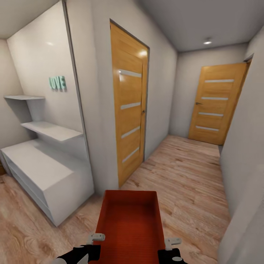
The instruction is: Move the two storage containers from the living room to the garage. In the garage, place one container on the floor and stack the other container on top of it (either order is fine).
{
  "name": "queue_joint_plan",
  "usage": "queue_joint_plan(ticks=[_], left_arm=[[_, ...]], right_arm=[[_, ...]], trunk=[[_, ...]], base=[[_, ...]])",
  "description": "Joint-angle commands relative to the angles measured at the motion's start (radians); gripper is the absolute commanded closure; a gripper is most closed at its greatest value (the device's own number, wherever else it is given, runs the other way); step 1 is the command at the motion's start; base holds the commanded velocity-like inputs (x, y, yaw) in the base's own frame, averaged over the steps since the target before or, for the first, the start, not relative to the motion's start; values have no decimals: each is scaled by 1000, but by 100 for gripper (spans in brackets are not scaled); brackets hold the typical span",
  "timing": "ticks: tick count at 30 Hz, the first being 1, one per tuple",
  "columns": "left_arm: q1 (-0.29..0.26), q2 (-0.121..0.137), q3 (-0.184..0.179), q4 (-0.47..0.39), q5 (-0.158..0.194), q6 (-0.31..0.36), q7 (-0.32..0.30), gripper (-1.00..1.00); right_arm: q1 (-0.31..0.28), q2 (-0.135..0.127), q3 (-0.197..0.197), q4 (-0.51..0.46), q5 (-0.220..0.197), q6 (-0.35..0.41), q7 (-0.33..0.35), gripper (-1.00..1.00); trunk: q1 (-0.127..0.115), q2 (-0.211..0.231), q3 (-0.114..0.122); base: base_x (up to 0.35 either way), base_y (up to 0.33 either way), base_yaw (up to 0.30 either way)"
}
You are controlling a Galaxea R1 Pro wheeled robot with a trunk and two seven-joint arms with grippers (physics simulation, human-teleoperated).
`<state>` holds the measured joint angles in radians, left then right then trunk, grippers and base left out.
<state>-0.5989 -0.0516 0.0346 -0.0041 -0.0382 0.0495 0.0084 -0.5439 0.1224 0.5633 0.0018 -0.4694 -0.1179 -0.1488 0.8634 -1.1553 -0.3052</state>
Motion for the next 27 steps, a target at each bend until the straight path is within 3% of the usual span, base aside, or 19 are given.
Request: queue_joint_plan(ticks=[1, 27], left_arm=[[-1, 3, -4, -2, -9, 4, 9, 100], [-1, 3, -4, -2, -9, 4, 9, 100]], right_arm=[[-1, -14, 9, 3, -18, -6, -5, 100], [-1, -15, 9, 3, -18, -5, -4, 100]], trunk=[[1, -1, -1], [1, -1, -1]], base=[[324, 0, -243], [324, 0, -242]])
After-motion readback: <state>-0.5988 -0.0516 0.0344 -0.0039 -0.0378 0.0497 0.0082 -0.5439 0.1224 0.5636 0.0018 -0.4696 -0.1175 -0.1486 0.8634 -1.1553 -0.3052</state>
